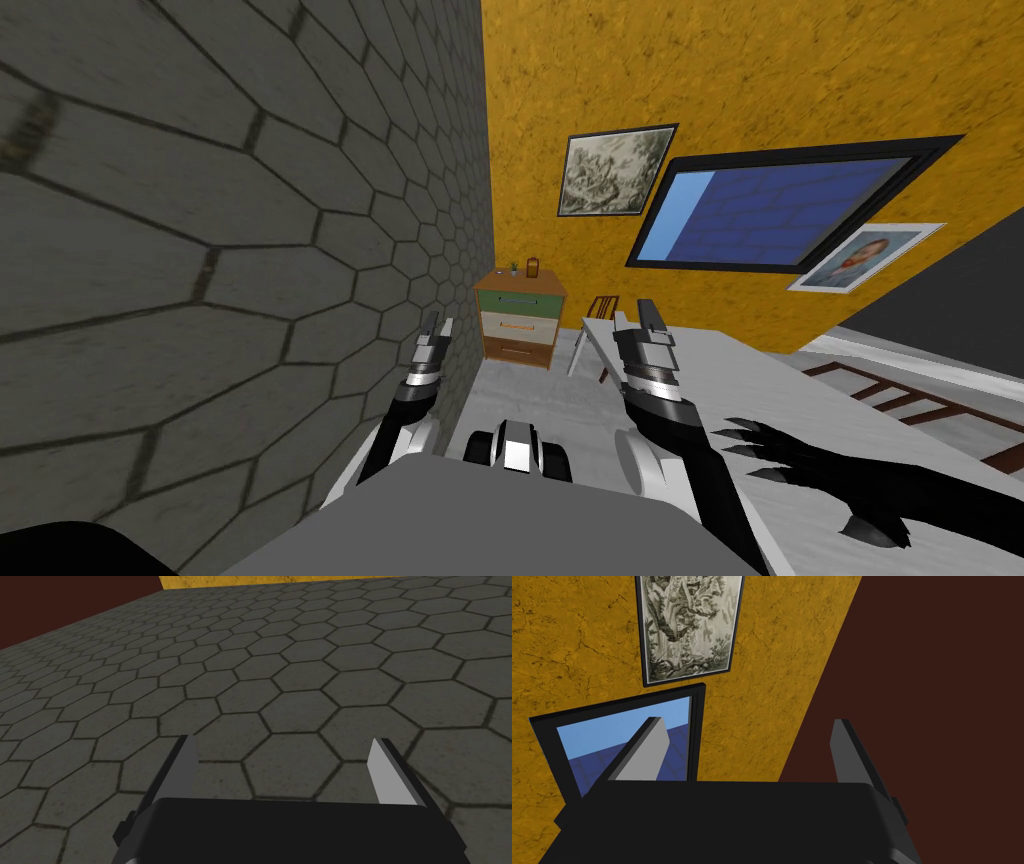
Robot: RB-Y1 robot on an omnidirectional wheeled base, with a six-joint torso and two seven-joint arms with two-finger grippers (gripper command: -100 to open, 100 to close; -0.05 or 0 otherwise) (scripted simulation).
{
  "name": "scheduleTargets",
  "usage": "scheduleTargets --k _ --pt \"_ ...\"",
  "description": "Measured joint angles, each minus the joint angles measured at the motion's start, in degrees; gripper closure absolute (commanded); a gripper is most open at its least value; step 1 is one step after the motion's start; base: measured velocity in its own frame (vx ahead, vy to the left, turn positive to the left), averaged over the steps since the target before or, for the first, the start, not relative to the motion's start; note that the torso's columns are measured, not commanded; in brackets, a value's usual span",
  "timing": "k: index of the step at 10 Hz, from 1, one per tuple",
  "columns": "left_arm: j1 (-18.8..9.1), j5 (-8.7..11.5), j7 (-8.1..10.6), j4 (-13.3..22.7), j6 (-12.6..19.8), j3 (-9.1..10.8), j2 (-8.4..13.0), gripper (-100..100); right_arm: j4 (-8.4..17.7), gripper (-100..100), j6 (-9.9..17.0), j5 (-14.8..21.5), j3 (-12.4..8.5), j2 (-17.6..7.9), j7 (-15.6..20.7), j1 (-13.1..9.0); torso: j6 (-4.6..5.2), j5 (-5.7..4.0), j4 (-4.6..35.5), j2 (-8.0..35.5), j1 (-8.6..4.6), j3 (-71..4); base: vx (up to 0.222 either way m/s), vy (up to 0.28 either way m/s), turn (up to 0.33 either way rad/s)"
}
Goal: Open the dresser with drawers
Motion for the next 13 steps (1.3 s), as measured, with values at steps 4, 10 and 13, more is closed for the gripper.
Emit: scheduleTargets --k 4,10,13 --pt "-1.2 -0.2 -0.12 5.3 -3.0 -0.3 4.0 -100 0.0 0 0.0 0.0 0.0 0.0 0.0 0.0 0.0 0.0 0.0 0.0 0.01 0.0 0.099 0.005 0.002" --pt "-4.5 -0.5 -0.19 16.3 -9.0 -0.51 6.8 -100 0.0 0 0.0 0.0 0.0 0.0 0.0 0.0 0.0 0.0 0.0 0.0 -0.01 0.0 0.122 -0.001 0.002" --pt "-5.8 -0.8 -0.42 20.7 -11.1 -0.78 7.0 -100 0.0 0 0.0 0.0 0.0 0.0 0.0 0.0 0.0 -0.01 0.0 0.1 -0.01 0.0 0.1 -0.005 0.002"
